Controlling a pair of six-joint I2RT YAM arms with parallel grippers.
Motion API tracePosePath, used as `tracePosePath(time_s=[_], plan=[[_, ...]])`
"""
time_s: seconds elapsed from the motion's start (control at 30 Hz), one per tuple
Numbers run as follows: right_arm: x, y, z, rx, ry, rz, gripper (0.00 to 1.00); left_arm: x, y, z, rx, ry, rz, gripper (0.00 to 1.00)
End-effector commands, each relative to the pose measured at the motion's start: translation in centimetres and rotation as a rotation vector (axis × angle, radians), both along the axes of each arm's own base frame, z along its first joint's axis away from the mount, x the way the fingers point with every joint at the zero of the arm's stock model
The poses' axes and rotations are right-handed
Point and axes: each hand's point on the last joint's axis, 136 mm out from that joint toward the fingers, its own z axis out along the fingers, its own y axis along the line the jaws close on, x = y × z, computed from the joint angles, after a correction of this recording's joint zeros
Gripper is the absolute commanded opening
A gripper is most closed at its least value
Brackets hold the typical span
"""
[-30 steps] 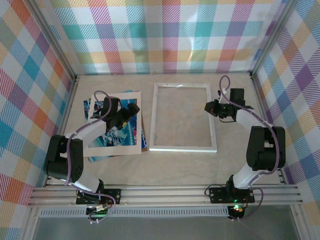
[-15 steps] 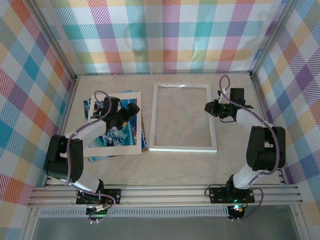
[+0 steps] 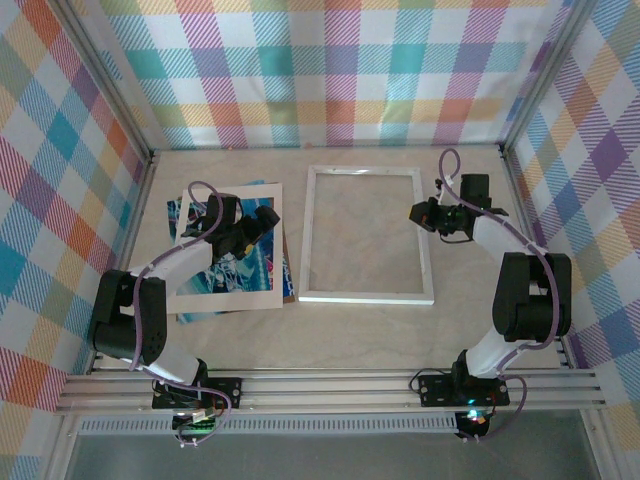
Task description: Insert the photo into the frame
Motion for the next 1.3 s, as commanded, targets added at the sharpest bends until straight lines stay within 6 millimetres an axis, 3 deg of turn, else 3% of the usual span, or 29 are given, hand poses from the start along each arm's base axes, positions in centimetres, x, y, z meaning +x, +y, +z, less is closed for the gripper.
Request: tracePosePath(time_s=[0.0, 1.27], plan=[[0.54, -0.22, 2.13, -0.001, -0.061, 0.022, 0.00, -0.11, -0.51, 0.16, 0.006, -0.018, -0.023, 1.00], [0.10, -0.58, 1.77, 0.005, -0.031, -0.013, 0.00, -0.03, -0.56, 0.27, 0.007, -0.018, -0.025, 1.00]])
